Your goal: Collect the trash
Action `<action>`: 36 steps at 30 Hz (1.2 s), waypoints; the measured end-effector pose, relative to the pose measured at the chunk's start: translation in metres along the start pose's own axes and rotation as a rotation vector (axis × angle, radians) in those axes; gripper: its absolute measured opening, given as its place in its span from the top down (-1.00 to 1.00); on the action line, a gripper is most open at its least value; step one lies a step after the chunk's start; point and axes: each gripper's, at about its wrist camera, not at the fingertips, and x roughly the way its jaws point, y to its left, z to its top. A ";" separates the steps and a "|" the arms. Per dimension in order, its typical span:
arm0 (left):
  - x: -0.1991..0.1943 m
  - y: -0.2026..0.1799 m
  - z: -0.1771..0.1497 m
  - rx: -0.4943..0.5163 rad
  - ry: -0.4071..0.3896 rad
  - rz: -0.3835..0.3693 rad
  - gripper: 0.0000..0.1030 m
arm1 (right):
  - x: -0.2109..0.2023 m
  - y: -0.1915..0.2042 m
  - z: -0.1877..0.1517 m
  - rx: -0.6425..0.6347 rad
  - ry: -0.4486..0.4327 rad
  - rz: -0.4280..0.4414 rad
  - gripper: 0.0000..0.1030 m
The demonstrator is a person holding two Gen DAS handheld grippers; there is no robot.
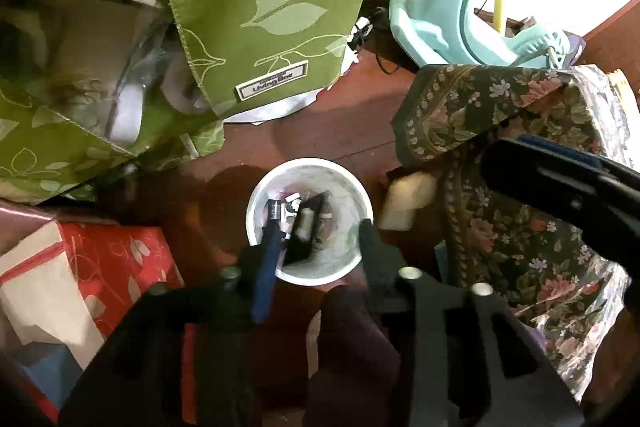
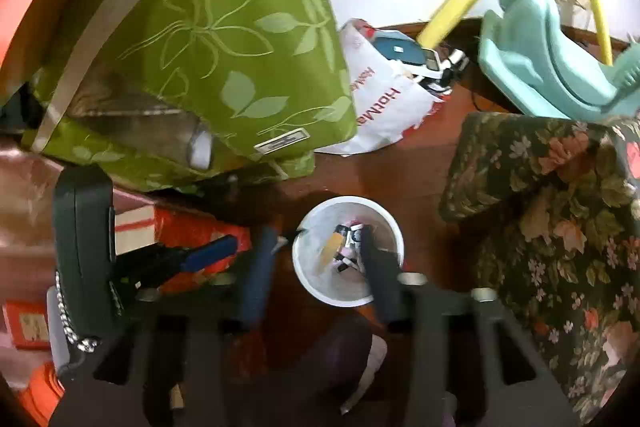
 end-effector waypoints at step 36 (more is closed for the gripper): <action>-0.280 -0.108 -0.052 0.463 -0.611 -0.349 0.17 | -0.298 0.044 -0.142 0.263 -0.697 -0.513 -0.07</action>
